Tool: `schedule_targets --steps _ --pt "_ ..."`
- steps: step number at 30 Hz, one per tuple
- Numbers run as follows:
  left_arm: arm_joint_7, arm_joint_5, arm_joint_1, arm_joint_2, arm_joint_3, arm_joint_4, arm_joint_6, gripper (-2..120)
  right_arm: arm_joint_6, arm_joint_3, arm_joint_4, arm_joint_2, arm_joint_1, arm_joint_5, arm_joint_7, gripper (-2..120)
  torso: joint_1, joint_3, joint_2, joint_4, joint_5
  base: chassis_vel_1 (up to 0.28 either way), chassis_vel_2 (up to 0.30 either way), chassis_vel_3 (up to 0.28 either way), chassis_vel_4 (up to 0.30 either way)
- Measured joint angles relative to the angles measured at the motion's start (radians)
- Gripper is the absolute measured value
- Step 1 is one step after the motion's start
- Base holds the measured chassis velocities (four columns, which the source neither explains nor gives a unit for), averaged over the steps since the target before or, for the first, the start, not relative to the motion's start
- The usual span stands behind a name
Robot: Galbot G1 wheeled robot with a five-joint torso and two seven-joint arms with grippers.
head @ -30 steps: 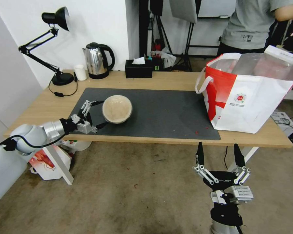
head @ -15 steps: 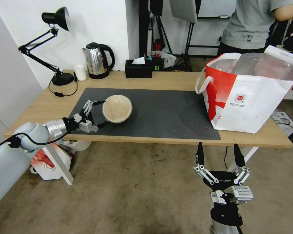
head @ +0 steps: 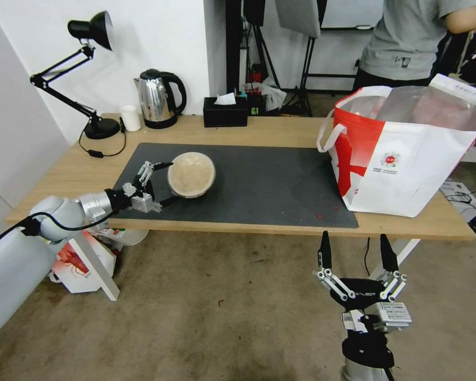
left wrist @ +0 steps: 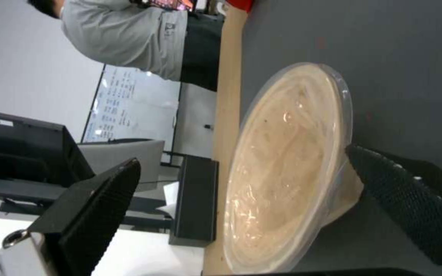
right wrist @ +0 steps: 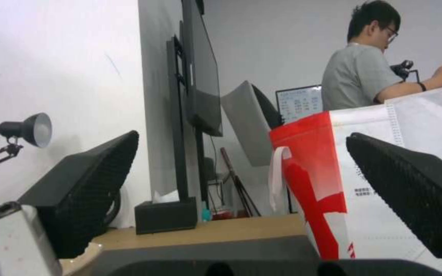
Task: Pick up the trash from the table and place it into the takeout bag.
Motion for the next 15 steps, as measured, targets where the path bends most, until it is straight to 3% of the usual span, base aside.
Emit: schedule_targets --steps 10,15 --pt "-0.001 -0.005 -0.004 -0.002 0.002 -0.008 -0.001 100 0.0 0.0 0.0 0.0 0.0 0.0 0.0 100 0.0 0.0 0.0 0.0001 0.0 0.0 0.0 0.0 0.0" --pt "-0.003 -0.037 -0.006 0.014 -0.007 -0.055 0.009 100 0.0 0.0 0.0 0.0 0.0 0.0 0.0 100 0.0 0.0 0.0 0.0001 0.0 0.0 0.0 0.0 0.0"
